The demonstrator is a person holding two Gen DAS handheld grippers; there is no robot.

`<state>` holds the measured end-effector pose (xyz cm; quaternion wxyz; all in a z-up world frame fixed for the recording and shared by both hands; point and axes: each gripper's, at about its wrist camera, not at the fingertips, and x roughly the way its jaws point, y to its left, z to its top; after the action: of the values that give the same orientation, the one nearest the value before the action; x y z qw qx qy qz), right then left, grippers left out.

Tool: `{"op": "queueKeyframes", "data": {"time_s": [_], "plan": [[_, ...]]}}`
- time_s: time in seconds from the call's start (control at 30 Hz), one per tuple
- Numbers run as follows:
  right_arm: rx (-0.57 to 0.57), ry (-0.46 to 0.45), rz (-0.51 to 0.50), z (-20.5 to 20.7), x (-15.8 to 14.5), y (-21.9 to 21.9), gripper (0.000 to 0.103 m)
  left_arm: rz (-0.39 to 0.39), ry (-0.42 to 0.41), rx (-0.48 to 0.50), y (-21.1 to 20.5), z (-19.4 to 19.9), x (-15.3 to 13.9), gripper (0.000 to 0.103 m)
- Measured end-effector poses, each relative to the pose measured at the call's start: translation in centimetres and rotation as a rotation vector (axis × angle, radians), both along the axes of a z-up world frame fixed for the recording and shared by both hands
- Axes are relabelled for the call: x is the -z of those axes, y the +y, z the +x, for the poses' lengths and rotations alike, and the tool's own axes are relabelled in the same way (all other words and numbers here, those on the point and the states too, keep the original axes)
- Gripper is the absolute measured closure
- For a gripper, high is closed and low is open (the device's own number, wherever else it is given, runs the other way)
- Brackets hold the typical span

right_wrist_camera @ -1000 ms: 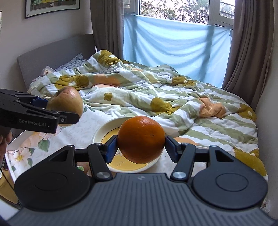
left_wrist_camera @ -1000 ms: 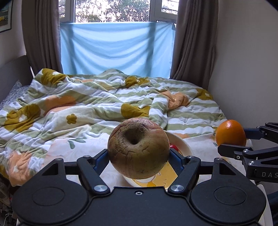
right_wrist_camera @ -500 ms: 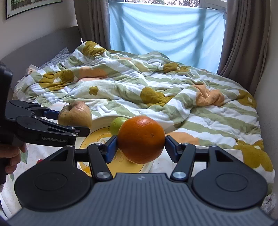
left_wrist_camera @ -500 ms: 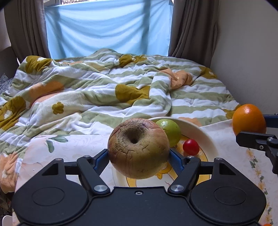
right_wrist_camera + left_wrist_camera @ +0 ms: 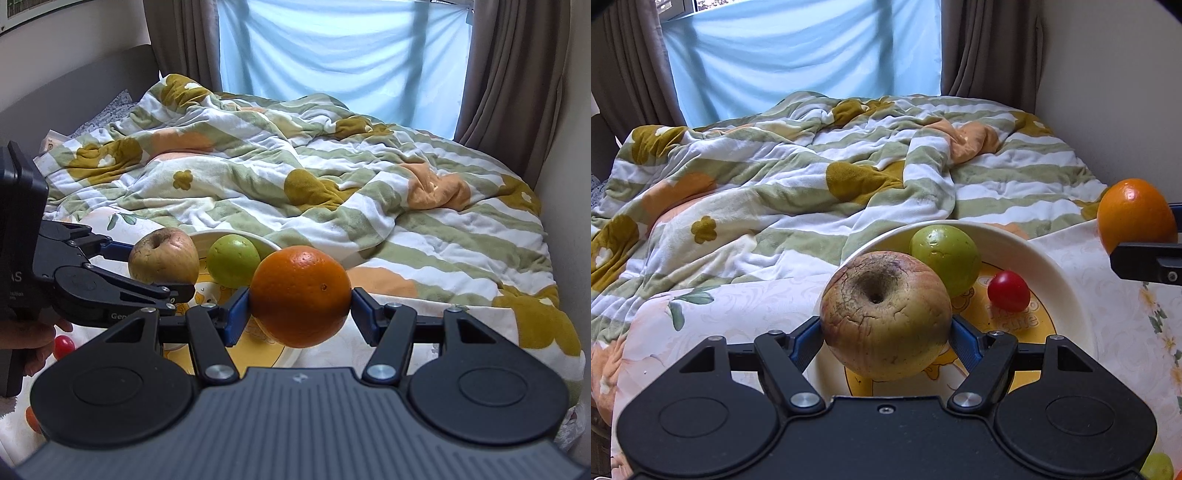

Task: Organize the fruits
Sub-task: 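Carry the apple with the left tool and lower it into the white bowl, then lower the orange into the bowl and open the right tool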

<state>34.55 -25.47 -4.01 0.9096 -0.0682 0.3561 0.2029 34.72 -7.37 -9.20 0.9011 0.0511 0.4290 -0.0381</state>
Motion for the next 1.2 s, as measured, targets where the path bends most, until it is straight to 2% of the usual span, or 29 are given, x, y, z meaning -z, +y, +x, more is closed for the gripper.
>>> {"op": "queueKeyframes", "data": {"time_s": [0.13,0.17,0.2,0.23,0.43,0.9,1.2], "plan": [[-0.004,-0.003,0.009,0.0,0.1,0.0,0.029,0.007,-0.013,-0.005,0.0,-0.1,0.0,0.022],[-0.005,-0.004,0.012,0.0,0.2,-0.1,0.029,0.011,-0.034,-0.008,0.1,-0.3,-0.2,0.009],[-0.006,-0.003,0.014,0.1,0.2,-0.1,0.029,0.015,-0.056,-0.011,0.0,-0.5,-0.7,0.001],[-0.006,-0.001,0.014,0.0,0.2,0.0,0.029,0.013,-0.07,-0.01,0.1,-0.7,-1.0,0.0],[-0.003,0.004,0.015,0.0,0.1,-0.3,0.029,0.003,-0.071,-0.035,1.5,-1.8,-2.3,0.0],[-0.058,0.007,0.022,-1.2,-0.4,1.4,0.029,0.007,-0.131,-0.141,5.1,-8.2,-6.8,0.0],[-0.096,0.029,-0.016,-1.9,1.4,3.6,0.029,-0.003,-0.137,-0.186,6.4,-11.3,-7.0,0.0]]}}
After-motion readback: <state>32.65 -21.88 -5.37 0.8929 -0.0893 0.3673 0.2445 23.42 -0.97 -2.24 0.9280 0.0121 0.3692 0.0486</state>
